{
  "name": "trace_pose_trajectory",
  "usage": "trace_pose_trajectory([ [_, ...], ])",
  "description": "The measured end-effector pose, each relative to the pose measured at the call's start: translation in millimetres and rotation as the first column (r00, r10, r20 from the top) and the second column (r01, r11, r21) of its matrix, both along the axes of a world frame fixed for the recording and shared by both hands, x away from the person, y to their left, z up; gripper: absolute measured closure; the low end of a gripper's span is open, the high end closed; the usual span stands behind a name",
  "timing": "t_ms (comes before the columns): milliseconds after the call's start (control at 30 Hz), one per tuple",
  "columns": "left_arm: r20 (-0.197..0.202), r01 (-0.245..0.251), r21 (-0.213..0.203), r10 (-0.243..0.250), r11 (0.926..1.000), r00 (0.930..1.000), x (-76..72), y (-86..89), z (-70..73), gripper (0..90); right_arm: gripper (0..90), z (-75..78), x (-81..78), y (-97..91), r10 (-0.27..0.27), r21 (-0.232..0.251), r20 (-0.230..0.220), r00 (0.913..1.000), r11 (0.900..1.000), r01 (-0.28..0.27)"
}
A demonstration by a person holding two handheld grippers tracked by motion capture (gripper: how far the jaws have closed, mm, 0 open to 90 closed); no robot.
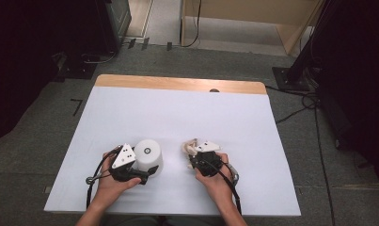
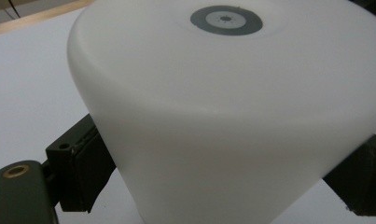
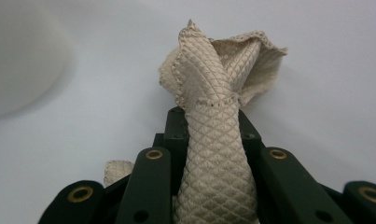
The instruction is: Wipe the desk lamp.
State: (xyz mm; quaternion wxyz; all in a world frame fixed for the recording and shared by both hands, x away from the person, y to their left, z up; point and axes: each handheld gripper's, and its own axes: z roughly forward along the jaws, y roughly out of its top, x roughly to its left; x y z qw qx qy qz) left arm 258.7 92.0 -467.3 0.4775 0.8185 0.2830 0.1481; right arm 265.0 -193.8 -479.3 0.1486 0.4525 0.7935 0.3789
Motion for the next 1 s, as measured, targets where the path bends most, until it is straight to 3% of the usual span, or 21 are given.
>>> trace_pose_trajectory([
  [33,-0.014,0.003,-0.015,-0.003,0.9999,0.9999,1.4,1.0,0.5,8.2,74.4,4.5,-2.1,3.3,0.045,0.048,0.015,0.9989,0.9978,-0.045],
  [100,-0.021,0.006,-0.031,-0.006,0.9995,0.9998,2.4,0.4,0.4,8.2,74.5,14.3,-8.5,13.4,0.113,0.091,0.067,0.9913,0.9887,-0.119],
  [133,-0.018,0.009,-0.032,-0.009,0.9995,0.9998,2.3,-0.7,0.2,8.2,74.5,19.7,-12.7,20.0,0.160,0.119,0.094,0.9827,0.9782,-0.170],
  [200,-0.002,0.016,-0.016,-0.016,0.9997,0.9999,1.0,-4.5,-1.0,8.2,74.5,26.9,-18.6,27.0,0.202,0.149,0.127,0.9710,0.9640,-0.220],
  [267,0.006,0.018,-0.001,-0.018,0.9998,0.9998,0.1,-6.4,-0.9,8.2,74.5,35.1,-24.6,31.2,0.219,0.190,0.166,0.9614,0.9495,-0.249],
  [400,0.013,0.019,0.005,-0.019,0.9998,0.9997,-1.0,-7.0,-2.1,8.2,74.4,46.4,-29.3,33.1,0.229,0.209,0.218,0.9488,0.9386,-0.274],
  [467,0.012,0.018,0.007,-0.018,0.9998,0.9998,-1.4,-7.9,-2.3,8.1,74.3,42.3,-27.3,35.4,0.251,0.195,0.212,0.9444,0.9362,-0.293],
  [533,0.008,0.019,0.004,-0.019,0.9998,0.9998,-0.8,-7.0,-2.2,8.2,74.4,32.5,-24.5,37.2,0.258,0.176,0.190,0.9473,0.9403,-0.291],
  [600,0.007,0.020,0.003,-0.020,0.9998,0.9998,-0.7,-6.7,-2.2,8.2,74.4,19.1,-18.8,38.0,0.270,0.168,0.136,0.9531,0.9419,-0.291],
  [667,0.011,0.020,0.012,-0.020,0.9997,0.9997,-1.7,-8.2,-2.1,8.2,74.4,4.8,-14.1,40.1,0.276,0.135,0.067,0.9589,0.9498,-0.282],
  [733,0.009,0.024,0.012,-0.024,0.9996,0.9997,-1.3,-7.8,-2.0,8.1,74.2,-5.9,-12.6,43.0,0.294,0.107,0.010,0.9559,0.9501,-0.293],
  [833,0.008,0.031,0.013,-0.031,0.9994,0.9995,-1.5,-6.9,-1.8,8.2,74.1,-4.2,-13.9,43.2,0.305,0.102,0.008,0.9522,0.9470,-0.305],
  [933,0.008,0.032,0.012,-0.032,0.9994,0.9995,-1.5,-6.9,-1.9,8.1,73.8,11.6,-14.8,34.8,0.309,0.184,0.069,0.9486,0.9306,-0.316],
  [1000,0.010,0.036,0.013,-0.036,0.9993,0.9993,-1.2,-6.7,-1.9,8.1,73.8,21.6,-16.1,29.9,0.310,0.212,0.110,0.9442,0.9208,-0.328],
])
